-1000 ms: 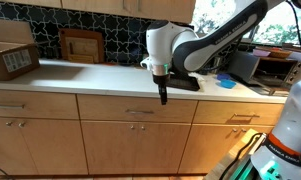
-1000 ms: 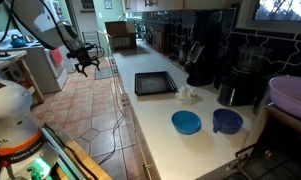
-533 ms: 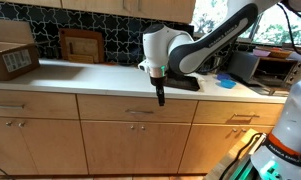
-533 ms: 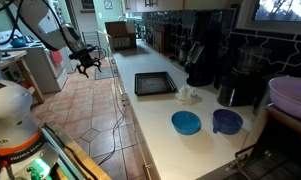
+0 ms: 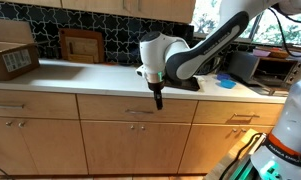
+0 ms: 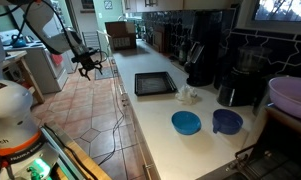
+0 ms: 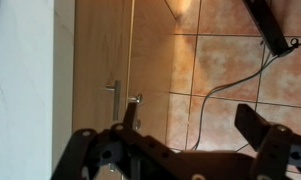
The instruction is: Open the bottom middle drawer
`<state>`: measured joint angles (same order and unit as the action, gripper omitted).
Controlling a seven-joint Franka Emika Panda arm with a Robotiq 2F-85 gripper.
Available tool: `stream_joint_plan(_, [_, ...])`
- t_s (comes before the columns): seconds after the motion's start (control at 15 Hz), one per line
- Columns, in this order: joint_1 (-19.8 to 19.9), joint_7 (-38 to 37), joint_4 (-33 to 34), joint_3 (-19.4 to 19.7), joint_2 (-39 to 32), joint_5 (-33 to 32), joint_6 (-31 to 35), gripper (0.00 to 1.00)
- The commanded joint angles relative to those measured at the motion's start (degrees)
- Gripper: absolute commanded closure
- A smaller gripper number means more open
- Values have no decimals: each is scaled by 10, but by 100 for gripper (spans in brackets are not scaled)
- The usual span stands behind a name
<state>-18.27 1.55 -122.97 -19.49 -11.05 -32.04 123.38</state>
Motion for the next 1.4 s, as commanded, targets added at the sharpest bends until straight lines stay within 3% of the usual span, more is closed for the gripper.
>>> stream_joint_plan(0.0, [-22, -41, 24, 22, -66, -52, 41, 0])
stream_joint_plan(0.33, [-42, -102, 45, 50, -136, -104, 120, 0])
stream_joint_plan(0.6, [-76, -204, 75, 104, -193, -206, 173, 0])
stream_joint_plan(0.8, [-94, -283, 111, 137, -232, -291, 173, 0])
stream_joint_plan(1.13, [-94, -348, 172, 145, -294, -363, 159, 0])
stream_joint_plan(1.2, [-76, -323, 143, 128, -264, -342, 163, 0])
stream_joint_plan(1.33, [-75, -325, 151, 128, -273, -344, 164, 0])
